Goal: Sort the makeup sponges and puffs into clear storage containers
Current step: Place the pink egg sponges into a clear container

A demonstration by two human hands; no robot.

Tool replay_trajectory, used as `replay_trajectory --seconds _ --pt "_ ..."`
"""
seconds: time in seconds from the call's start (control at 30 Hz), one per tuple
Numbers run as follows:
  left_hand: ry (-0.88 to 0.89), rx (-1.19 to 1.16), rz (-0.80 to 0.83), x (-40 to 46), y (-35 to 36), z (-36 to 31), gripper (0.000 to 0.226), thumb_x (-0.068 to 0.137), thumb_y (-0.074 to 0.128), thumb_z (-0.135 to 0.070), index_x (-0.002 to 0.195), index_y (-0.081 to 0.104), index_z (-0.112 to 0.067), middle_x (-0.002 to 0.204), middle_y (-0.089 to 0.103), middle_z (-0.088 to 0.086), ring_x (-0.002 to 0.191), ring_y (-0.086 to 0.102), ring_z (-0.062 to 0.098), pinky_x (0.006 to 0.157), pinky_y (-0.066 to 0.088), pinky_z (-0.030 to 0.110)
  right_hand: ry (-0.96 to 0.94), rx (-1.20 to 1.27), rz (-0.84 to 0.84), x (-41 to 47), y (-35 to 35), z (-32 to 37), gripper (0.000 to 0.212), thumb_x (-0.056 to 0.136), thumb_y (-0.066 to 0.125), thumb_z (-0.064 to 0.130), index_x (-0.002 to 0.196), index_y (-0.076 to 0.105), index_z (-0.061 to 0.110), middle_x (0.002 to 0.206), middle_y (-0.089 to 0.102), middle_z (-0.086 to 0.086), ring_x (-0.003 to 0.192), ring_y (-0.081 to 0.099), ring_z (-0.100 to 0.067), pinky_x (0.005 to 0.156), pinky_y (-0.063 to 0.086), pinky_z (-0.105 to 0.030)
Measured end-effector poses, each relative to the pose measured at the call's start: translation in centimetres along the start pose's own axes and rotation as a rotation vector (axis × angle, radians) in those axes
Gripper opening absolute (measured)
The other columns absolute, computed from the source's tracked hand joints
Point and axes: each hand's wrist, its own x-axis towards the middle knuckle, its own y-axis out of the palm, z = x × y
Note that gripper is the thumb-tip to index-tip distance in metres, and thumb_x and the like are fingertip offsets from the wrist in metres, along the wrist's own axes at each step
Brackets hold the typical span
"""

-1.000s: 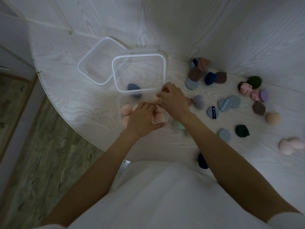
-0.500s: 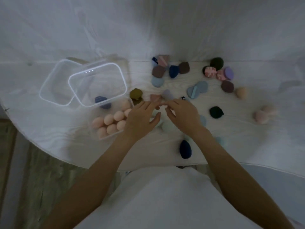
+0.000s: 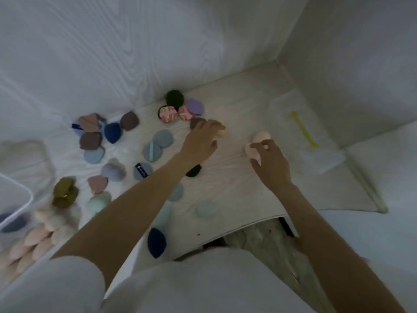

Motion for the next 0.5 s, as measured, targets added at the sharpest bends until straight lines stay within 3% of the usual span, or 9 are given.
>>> replay_trajectory --seconds 0.2,0.3,0.4,0.5 --pt "0.127 0.207 0.083 4.8 2.1 -1.4 0.05 0.08 0.055 -0.002 0.128 0.052 -0.012 0.134 0.05 0.008 0.125 0.039 0.031 0.099 0.032 0.042 -0.011 -0.087 0.072 2.7 1.1 -0.5 0.039 0.084 0.064 0.029 0.119 0.056 0.013 0.117 0.051 -0.016 0.097 0.053 -0.035 0.074 0.048 -0.04" --pt "0.158 0.123 0.139 6.1 3.5 -2.8 0.049 0.084 0.055 -0.007 0.132 0.048 -0.015 0.135 0.049 0.008 0.124 0.041 0.029 0.1 0.037 0.042 -0.031 -0.048 0.104 2.4 1.4 -0.8 0.036 0.082 0.062 0.016 0.117 0.054 0.012 0.116 0.05 -0.013 0.097 0.052 -0.032 0.067 0.049 -0.038" --pt "0.2 0.087 0.319 8.0 4.7 -4.7 0.059 0.088 0.05 -0.004 0.141 0.036 -0.025 0.147 0.035 0.003 0.127 0.036 0.026 0.098 0.04 0.039 -0.02 -0.013 0.063 1.2 1.3 -2.0 0.033 0.073 0.062 0.006 0.105 0.055 0.009 0.102 0.055 -0.012 0.091 0.051 -0.031 0.059 0.045 -0.035" --pt "0.185 0.083 0.478 9.1 5.7 -6.4 0.058 0.086 0.054 -0.001 0.137 0.04 -0.025 0.149 0.031 0.003 0.125 0.04 0.027 0.099 0.038 0.039 0.066 -0.003 0.05 0.0 1.1 -3.5 0.029 0.077 0.061 0.014 0.104 0.051 0.01 0.097 0.056 -0.01 0.089 0.053 -0.029 0.061 0.043 -0.034"
